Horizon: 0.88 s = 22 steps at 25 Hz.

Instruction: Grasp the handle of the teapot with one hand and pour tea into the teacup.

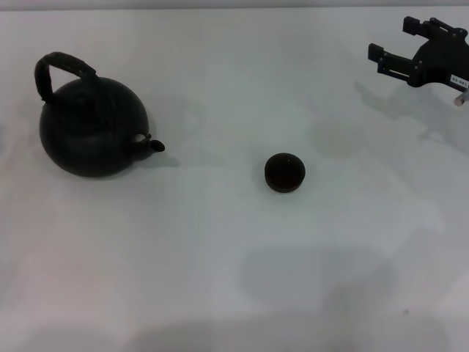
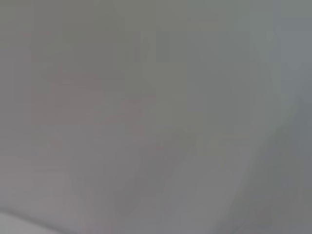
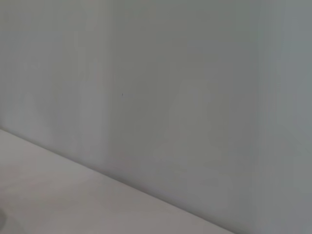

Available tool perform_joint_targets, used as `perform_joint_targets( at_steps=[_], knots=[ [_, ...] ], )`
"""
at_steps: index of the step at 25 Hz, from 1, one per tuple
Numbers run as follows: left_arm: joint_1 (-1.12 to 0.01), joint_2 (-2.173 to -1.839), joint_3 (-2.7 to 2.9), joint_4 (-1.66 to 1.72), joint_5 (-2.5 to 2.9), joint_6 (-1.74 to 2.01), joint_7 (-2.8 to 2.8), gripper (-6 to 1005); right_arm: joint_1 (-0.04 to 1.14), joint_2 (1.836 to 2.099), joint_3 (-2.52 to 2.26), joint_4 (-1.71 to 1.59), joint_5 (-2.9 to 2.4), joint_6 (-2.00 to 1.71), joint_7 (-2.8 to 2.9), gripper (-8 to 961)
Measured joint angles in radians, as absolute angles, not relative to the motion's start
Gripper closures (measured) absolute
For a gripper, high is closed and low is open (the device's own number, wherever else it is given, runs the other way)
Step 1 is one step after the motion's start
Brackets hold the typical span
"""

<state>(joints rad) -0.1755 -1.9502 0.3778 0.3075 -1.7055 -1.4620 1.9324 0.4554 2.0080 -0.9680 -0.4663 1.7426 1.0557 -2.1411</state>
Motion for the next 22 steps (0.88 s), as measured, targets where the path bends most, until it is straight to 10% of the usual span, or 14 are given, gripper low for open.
perform_joint_targets(
  at_steps=[5,14,22],
  knots=[
    [-0.165,-1.941,0.380,0.332,-1.699,-1.462,1.846,349,0.454,2.008,-0.968,-0.466,1.743,1.056,-2.141,97],
    [-0.096,-2.064,0.386,0.638,-1.685,-1.539,1.950,349,0.462,2.010,-0.968,-0.464,1.743,1.051,-2.152,97],
    [-0.099,-2.074,0.388,0.665,-1.629,-1.520,2.049,348,0.461,2.011,-0.968,-0.463,1.743,1.049,-2.152,97]
  ],
)
